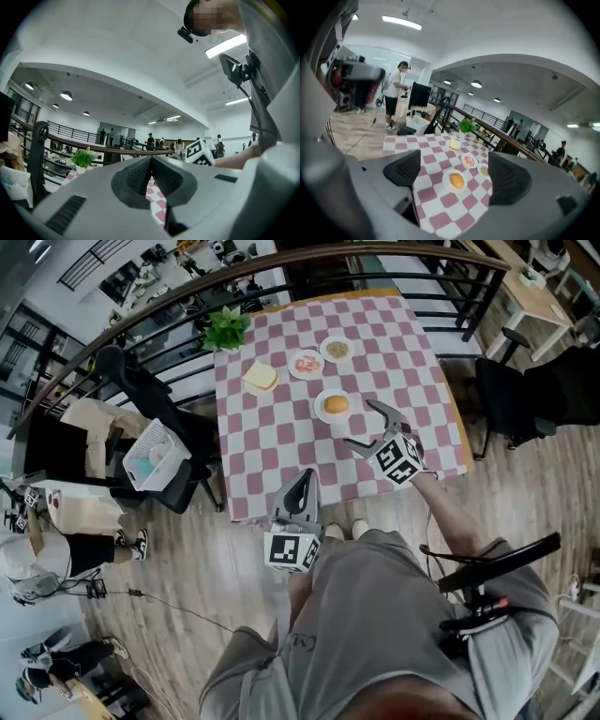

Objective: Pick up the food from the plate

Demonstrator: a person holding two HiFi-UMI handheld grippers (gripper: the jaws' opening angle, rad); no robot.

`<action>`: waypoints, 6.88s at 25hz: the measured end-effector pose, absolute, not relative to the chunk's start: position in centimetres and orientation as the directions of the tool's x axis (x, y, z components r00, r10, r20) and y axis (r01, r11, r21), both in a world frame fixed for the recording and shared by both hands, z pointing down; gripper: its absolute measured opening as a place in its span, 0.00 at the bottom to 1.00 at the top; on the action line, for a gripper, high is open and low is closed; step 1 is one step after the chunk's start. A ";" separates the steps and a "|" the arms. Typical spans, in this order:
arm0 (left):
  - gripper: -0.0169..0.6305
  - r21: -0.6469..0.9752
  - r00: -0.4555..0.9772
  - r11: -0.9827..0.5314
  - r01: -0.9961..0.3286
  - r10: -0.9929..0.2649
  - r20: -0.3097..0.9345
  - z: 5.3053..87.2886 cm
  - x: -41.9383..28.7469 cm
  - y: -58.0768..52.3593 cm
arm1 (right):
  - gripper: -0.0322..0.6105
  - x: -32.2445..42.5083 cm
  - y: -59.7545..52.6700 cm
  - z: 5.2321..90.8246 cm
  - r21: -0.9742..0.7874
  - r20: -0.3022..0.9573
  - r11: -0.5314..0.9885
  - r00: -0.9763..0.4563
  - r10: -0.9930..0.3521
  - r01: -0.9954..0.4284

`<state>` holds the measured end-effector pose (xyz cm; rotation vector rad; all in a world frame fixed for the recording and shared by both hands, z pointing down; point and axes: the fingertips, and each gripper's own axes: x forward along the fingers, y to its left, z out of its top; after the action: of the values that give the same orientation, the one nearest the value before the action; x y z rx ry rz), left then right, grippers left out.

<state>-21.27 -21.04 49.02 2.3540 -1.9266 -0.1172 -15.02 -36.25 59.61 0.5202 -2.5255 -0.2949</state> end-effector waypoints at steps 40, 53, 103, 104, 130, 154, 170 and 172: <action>0.04 0.146 -0.071 0.098 -0.984 -0.981 0.181 55.6 -28.5 -17.2 | 0.67 -24.2 -50.0 93.2 0.067 0.981 0.966 -0.192 -0.019 0.249; 0.04 0.114 -0.074 0.091 -0.989 -0.986 0.150 53.7 -29.2 -16.8 | 0.62 -24.0 -47.8 87.0 0.083 0.928 0.994 -0.370 -0.054 0.064; 0.04 0.118 0.270 -0.271 -0.955 -0.963 -0.019 47.7 -23.0 -27.5 | 0.62 -12.3 -38.4 49.5 -0.320 0.150 0.787 -0.848 -0.508 -0.527; 0.04 0.117 0.271 -0.272 -0.955 -0.962 -0.020 47.7 -22.9 -27.4 | 0.62 -12.2 -38.3 49.4 -0.321 0.150 0.789 -0.850 -0.504 -0.525; 0.04 0.125 0.219 -0.209 -0.970 -0.973 0.075 50.5 -22.5 -22.3 | 0.62 -5.3 -41.6 76.9 -0.082 0.763 0.726 -0.512 -0.394 -0.682; 0.04 0.124 0.164 -0.152 -0.981 -0.982 0.096 51.2 -24.0 -20.4 | 0.62 -2.3 -38.8 94.2 0.030 0.950 0.862 -0.253 -0.181 -0.506; 0.04 0.120 0.180 -0.175 -0.977 -0.983 0.033 49.4 -25.1 -21.6 | 0.62 -5.9 -41.3 76.9 0.019 0.758 0.806 -0.517 -0.397 -0.591; 0.04 0.112 0.183 -0.181 -0.977 -0.983 0.007 48.2 -25.2 -22.3 | 0.62 -7.0 -40.9 71.1 -0.009 0.654 0.792 -0.603 -0.457 -0.610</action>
<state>-25.18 -22.34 48.20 2.3447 -1.9491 -0.1022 -6.97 -40.88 71.14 0.7864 -2.3225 0.3050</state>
